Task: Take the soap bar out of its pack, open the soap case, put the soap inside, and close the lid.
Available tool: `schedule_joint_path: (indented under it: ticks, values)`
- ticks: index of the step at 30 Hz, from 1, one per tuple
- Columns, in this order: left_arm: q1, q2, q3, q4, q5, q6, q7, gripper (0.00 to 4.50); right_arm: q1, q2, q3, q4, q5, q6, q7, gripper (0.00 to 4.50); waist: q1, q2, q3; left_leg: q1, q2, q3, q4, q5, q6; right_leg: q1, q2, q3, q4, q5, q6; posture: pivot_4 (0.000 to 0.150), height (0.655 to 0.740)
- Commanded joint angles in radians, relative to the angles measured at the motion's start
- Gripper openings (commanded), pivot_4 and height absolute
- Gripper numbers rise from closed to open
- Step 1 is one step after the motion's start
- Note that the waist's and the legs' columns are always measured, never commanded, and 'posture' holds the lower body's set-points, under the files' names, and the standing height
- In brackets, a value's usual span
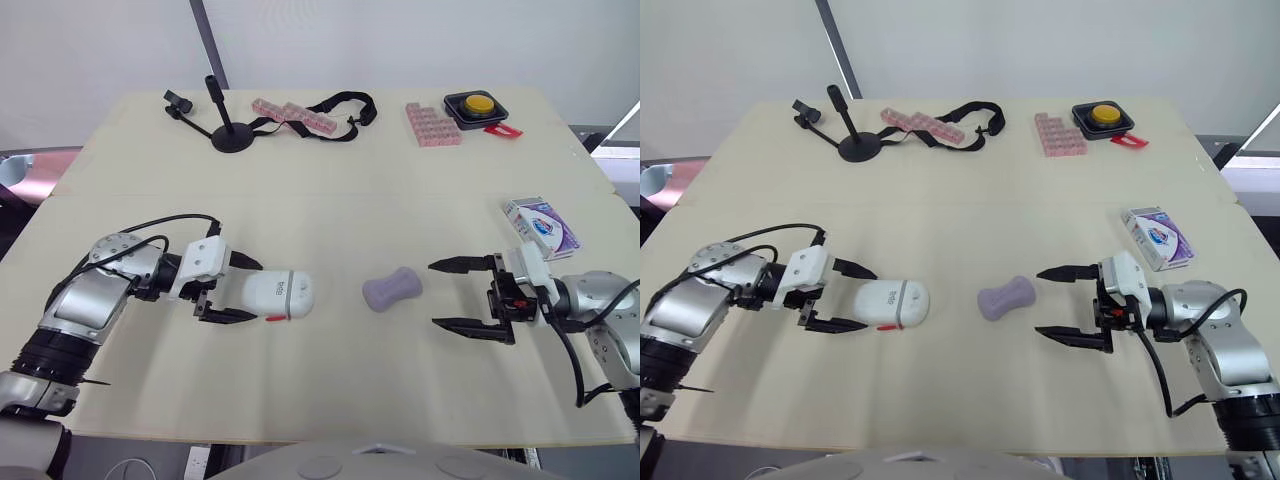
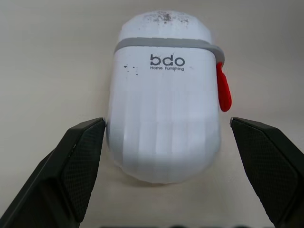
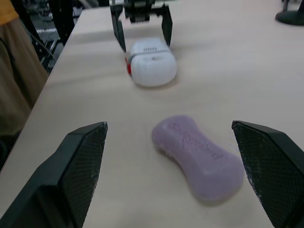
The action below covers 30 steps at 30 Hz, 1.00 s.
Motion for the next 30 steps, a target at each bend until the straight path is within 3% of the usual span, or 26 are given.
schedule_joint_path:
  ticks: [1, 16, 21, 30]
  values:
    - [-0.027, -0.002, 0.003, 0.028, 0.012, -0.041, -0.022, 4.50, 0.023, -0.004, -0.019, -0.016, -0.005, -0.050, 0.026, 4.48, 0.000, 0.000, 0.000, 0.000, 0.000, 0.000, 0.000, 0.000, 0.000, 0.000, 0.000, 0.000, 0.000, 0.000, 0.000, 0.150, 0.7343]
    - [-0.019, -0.040, -0.031, 0.035, 0.067, -0.069, 0.009, 4.50, 0.051, 0.060, -0.040, 0.040, 0.057, -0.099, 0.073, 4.48, -0.001, -0.001, -0.001, -0.001, 0.000, 0.000, 0.000, 0.000, 0.002, -0.002, -0.001, -0.001, 0.001, 0.000, -0.001, 0.150, 0.7343]
    - [-0.031, -0.059, -0.039, 0.021, 0.109, -0.035, 0.075, 4.50, 0.052, 0.065, -0.021, 0.064, 0.028, -0.120, 0.096, 4.48, -0.003, -0.001, -0.001, -0.002, 0.000, 0.000, 0.000, 0.001, 0.004, -0.002, -0.002, -0.002, 0.002, -0.001, -0.002, 0.150, 0.7343]
    - [-0.023, -0.060, -0.045, 0.003, 0.100, -0.035, 0.065, 4.50, 0.030, 0.071, -0.013, 0.094, 0.006, -0.139, 0.085, 4.48, -0.003, -0.001, -0.001, -0.002, 0.000, 0.000, 0.000, 0.001, 0.004, -0.002, -0.002, -0.002, 0.002, -0.001, -0.003, 0.150, 0.7343]
